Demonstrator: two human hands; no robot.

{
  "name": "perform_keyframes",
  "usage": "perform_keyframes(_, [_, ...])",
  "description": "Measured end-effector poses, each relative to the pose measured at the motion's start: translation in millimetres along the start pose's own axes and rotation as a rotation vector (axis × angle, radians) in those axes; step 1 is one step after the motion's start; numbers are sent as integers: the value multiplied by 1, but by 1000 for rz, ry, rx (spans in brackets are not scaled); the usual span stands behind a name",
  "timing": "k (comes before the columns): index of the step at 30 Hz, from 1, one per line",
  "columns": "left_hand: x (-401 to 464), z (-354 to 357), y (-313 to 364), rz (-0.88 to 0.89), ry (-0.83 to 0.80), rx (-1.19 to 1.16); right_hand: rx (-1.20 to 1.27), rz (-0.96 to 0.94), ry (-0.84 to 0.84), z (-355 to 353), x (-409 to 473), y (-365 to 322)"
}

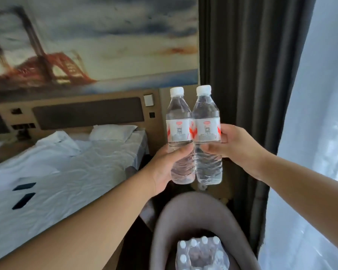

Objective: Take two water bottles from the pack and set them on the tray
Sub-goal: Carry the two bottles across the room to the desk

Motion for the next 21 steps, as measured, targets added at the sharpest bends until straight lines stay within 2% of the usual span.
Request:
perform_keyframes(6, [-17, 37, 44, 28, -36, 46, 49, -81, 52, -24, -13, -37])
perform_keyframes(13, [-15, 57, 47, -8, -102, 24, 74, -67, 77, -41, -20, -33])
perform_keyframes(21, [-13, 63, 41, -15, -35, 47, 134, -108, 67, -39, -20, -20])
Point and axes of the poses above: each hand's wrist, its own x-axis towards the middle knuckle, its own z-axis out of the palm, y = z × x, the point moved 3 cm from there along x, towards the middle knuckle, and after that the axes turned 13 degrees about -x, right-handed, at the moved point
